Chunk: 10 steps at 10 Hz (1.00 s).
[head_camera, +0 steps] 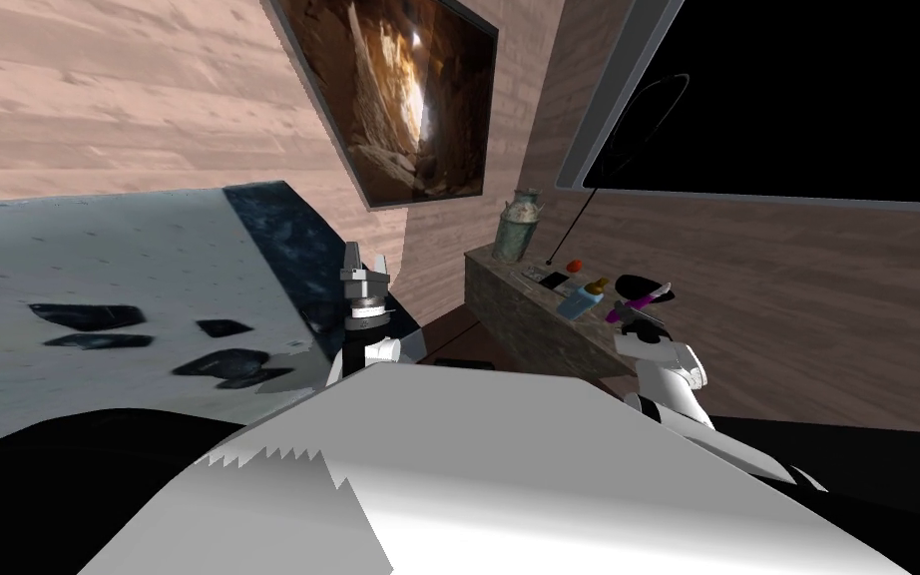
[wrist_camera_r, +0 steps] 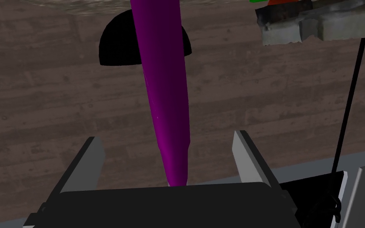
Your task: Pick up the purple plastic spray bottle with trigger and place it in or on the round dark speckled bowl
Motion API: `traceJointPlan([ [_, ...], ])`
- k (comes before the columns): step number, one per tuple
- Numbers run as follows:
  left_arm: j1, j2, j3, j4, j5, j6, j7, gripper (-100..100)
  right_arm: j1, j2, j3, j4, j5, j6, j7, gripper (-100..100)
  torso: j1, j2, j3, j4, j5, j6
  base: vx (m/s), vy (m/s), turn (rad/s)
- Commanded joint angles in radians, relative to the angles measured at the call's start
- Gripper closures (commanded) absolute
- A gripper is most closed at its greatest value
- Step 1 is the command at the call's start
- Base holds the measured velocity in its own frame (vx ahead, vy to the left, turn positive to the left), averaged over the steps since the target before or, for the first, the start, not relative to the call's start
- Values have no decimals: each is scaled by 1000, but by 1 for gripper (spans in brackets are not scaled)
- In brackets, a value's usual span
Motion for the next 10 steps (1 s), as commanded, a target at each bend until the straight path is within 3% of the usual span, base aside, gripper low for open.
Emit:
traceJointPlan([
  [1, 0, 0, 0, 0, 0, 0, 0, 0, -20, -24, -6, 45, 3, 6, 7, -100, 0, 0, 0, 0, 0, 0, 70, 72, -5],
  [6, 0, 0, 0, 0, 0, 0, 0, 0, -37, -98, -42, 115, 18, 78, 30, -100, -2, 1, 1, 0, 0, 0, 67, 64, 5],
  [8, 0, 0, 0, 0, 0, 0, 0, 0, -48, -99, -45, 136, 24, 61, 32, -100, -3, 1, 1, 0, -1, 0, 39, 24, -1],
  [9, 0, 0, 0, 0, 0, 0, 0, 0, -47, -99, -45, 134, 24, 64, 32, 0, -5, 3, 2, 1, -1, 0, 0, 0, 0],
  [10, 0, 0, 0, 0, 0, 0, 0, 0, -47, -99, -45, 134, 24, 64, 32, -100, -6, 5, 3, 1, -1, 0, 0, 0, 0],
])
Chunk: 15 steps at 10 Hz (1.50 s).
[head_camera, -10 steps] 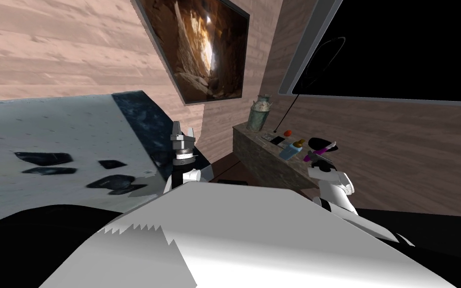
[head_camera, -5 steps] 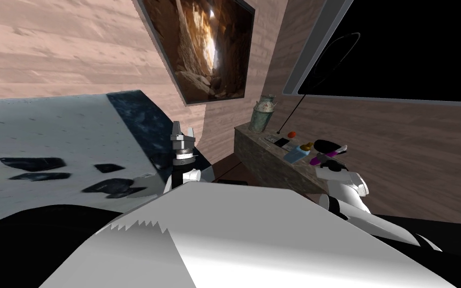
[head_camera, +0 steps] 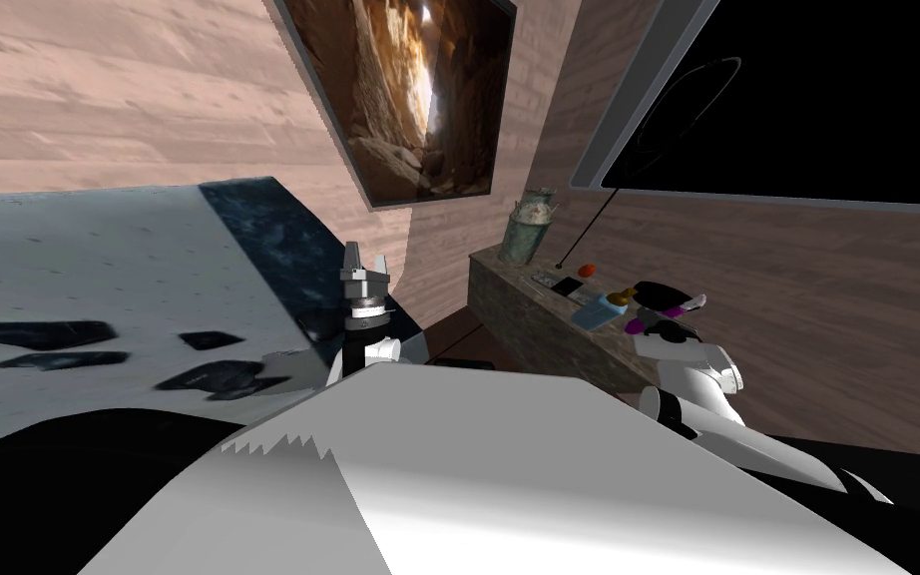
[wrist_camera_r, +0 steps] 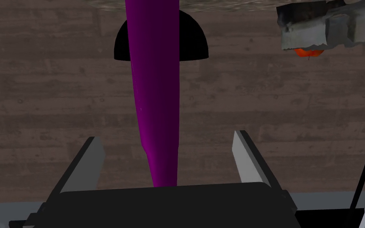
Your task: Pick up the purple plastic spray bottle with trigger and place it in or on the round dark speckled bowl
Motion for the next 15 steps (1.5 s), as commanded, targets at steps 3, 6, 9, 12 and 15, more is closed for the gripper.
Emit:
traceJointPlan([
  [3, 0, 0, 0, 0, 0, 0, 0, 0, 0, 0, 0, 0, 0, 0, 0, 100, 0, 0, 0, 0, 0, -1, 0, 0, 0],
  [6, 0, 0, 0, 0, 0, 0, 0, 0, 0, 0, 0, 0, 0, 0, 0, 0, 0, 0, 0, 0, 0, 0, 0, 0, 0],
  [9, 0, 0, 0, 0, 0, 0, 0, 0, -16, -34, 11, -9, 11, -13, 4, 100, 0, 0, 0, 0, 0, 0, -37, 20, 0],
  [12, 0, 0, 0, 0, 0, 0, 0, 0, -33, -67, 20, -15, 19, -19, 8, 100, 8, 10, 6, 2, 3, 1, -134, 81, -4],
  [15, 0, 0, 0, 0, 0, 0, 0, 0, -49, -106, 29, -22, 27, -21, 13, 100, 5, 8, 5, 2, 4, 1, -89, 15, 2],
])
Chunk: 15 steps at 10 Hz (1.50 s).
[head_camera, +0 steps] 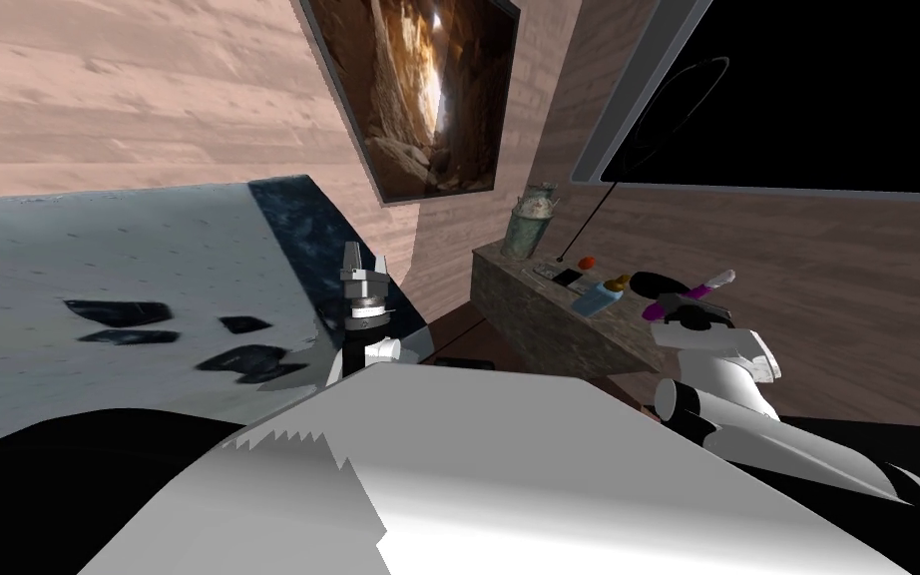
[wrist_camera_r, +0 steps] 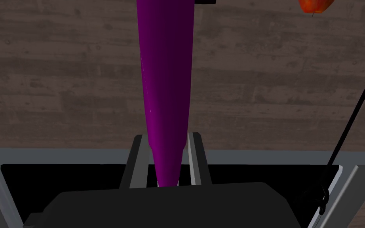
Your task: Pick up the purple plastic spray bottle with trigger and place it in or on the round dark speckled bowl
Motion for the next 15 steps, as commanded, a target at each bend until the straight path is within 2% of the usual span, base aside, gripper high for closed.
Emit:
traceJointPlan([
  [1, 0, 0, 0, 0, 0, 0, 0, 0, -3, -37, 9, -13, 1, 5, 3, 100, 0, 0, 0, 0, 0, 0, -123, 1, -6],
  [6, 0, 0, 0, 0, 0, 0, 0, 0, -15, -111, 10, -22, 8, 26, 18, 100, -2, 0, 0, 0, 0, 1, -93, -28, -2],
  [10, 0, 0, 0, 0, 0, 0, 0, 0, -27, -140, 0, -19, -25, 115, 40, 100, -15, -9, -5, -2, -3, -1, 11, -171, 102],
  [15, 0, 0, 0, 0, 0, 0, 0, 0, -59, -144, -5, -12, -73, 221, 62, 100, -14, -16, -9, -3, -5, -2, 81, -176, 116],
])
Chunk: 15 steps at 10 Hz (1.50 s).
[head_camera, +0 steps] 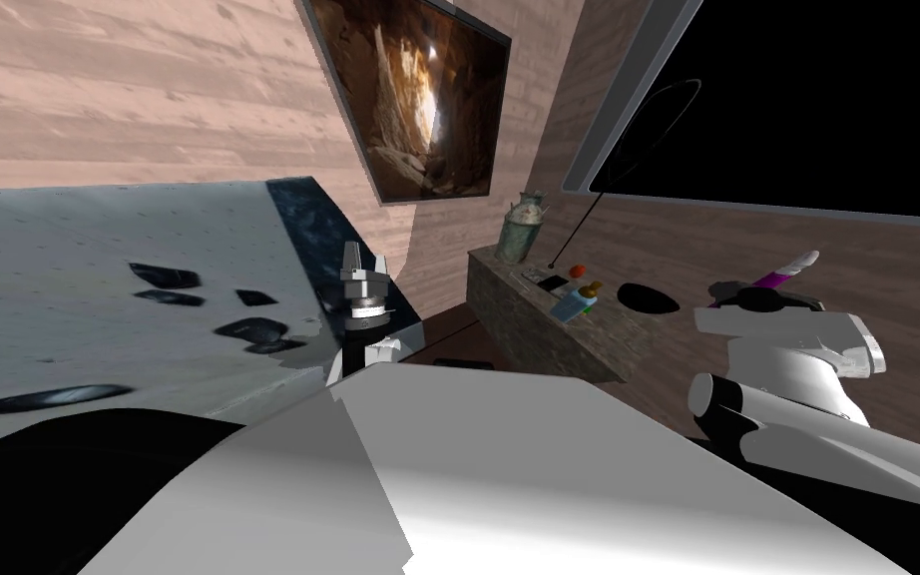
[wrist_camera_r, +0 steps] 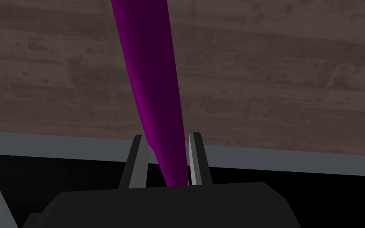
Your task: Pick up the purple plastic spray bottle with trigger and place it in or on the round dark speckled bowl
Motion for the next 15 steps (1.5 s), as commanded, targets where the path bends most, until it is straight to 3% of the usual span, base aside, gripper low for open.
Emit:
traceJointPlan([
  [1, 0, 0, 0, 0, 0, 0, 0, 0, -14, -3, -1, 5, -20, 39, 7, 100, 0, 0, 0, 0, 0, 0, 94, -203, 123],
  [7, 0, 0, 0, 0, 0, 0, 0, 0, -61, 0, -6, 16, -79, 163, 30, 100, 2, 1, 1, 1, 0, 0, 86, -177, 125],
  [8, 0, 0, 0, 0, 0, 0, 0, 0, -67, 2, -6, 17, -87, 178, 32, 100, 1, 0, 1, 1, 0, 0, 72, -203, 110],
  [9, 0, 0, 0, 0, 0, 0, 0, 0, -62, 2, -6, 14, -81, 166, 30, 100, 0, 1, 1, 1, 0, 1, 28, -91, 40],
  [10, 0, 0, 0, 0, 0, 0, 0, 0, -64, 2, -6, 14, -81, 169, 30, -100, 6, 3, 2, 2, 0, 2, 8, -18, 2],
  [14, 0, 0, 0, 0, 0, 0, 0, 0, -64, 2, -6, 14, -81, 169, 30, -100, 14, 7, 5, 3, 2, 2, 1, -2, 0],
  [15, 0, 0, 0, 0, 0, 0, 0, 0, -64, 2, -6, 14, -81, 169, 30, 0, 14, 7, 5, 3, 2, 2, 0, 0, 0],
])
